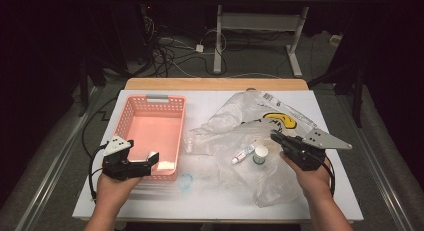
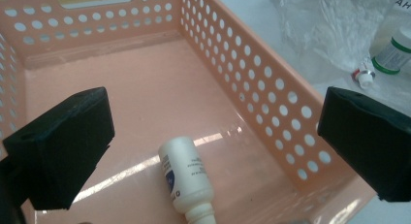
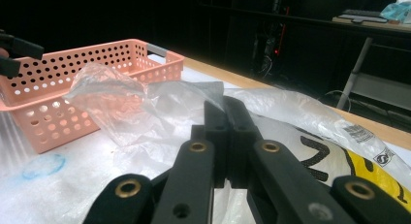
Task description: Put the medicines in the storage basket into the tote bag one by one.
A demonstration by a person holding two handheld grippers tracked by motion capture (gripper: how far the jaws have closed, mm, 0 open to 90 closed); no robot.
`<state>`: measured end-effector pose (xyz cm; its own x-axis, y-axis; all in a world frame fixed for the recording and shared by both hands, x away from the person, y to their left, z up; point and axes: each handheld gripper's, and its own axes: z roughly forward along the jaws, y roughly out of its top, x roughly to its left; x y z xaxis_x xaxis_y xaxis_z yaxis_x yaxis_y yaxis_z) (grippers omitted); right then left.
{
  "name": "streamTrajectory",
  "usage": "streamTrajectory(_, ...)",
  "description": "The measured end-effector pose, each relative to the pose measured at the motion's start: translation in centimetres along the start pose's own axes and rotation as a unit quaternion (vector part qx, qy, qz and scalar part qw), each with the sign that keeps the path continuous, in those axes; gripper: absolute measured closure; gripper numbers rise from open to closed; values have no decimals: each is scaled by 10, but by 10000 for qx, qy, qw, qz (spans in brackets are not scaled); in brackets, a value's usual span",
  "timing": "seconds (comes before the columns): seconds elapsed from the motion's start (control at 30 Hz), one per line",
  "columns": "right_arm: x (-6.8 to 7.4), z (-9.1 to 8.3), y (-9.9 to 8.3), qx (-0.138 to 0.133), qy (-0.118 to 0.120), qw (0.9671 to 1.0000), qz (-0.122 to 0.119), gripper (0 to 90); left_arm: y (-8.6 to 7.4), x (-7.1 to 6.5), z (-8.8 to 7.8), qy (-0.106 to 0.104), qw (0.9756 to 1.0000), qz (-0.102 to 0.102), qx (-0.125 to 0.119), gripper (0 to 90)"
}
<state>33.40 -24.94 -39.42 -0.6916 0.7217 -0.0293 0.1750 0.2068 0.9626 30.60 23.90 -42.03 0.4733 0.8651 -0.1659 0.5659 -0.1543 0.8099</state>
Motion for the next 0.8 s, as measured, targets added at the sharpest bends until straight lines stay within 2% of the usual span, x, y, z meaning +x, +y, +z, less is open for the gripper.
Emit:
streamTrajectory(0.1, 0, 0, 0, -3, -8, 10000, -14, 900, 9, -1, 6, 74, 9995, 68, 303, 0)
streamTrajectory(0.2, 0, 0, -1, 14, -3, 10000, -18, 900, 16, 2, 13, 14, 9986, -108, 521, 0)
streamTrajectory(0.23, 0, 0, -1, 16, -2, 10000, -16, 900, 17, 4, 15, 54, 9980, -153, 610, 0)
streamTrajectory(0.37, 0, 0, 0, 10, 3, 10000, -20, 900, 22, 11, 24, 167, 9927, -241, 1167, 7)
streamTrajectory(0.4, 0, 0, 0, 0, 5, 10000, -25, 900, 23, 12, 26, 198, 9909, -291, 1299, 7)
streamTrajectory(0.47, 0, -1, 0, -10, 14, 10000, -8, 900, 25, 16, 31, 248, 9857, -399, 1617, 9)
streamTrajectory(0.53, 0, -1, 0, -10, 11, 10000, -6, 900, 27, 17, 34, 201, 9826, -441, 1794, 33)
streamTrajectory(0.67, 1, -1, 1, -14, 4, 10000, -6, 900, 29, 20, 42, 58, 9717, -441, 2318, 90)
streamTrajectory(0.7, 1, -2, 1, -33, 14, 10000, -5, 900, 30, 21, 43, 31, 9702, -473, 2376, 115)
streamTrajectory(0.77, 1, -2, 1, -17, 9, 10000, 12, 900, 31, 24, 47, -30, 9637, -582, 2605, 139)
streamTrajectory(0.8, 0, -1, 0, -15, 20, 10000, 13, 900, 32, 25, 50, -86, 9594, -619, 2749, 143)
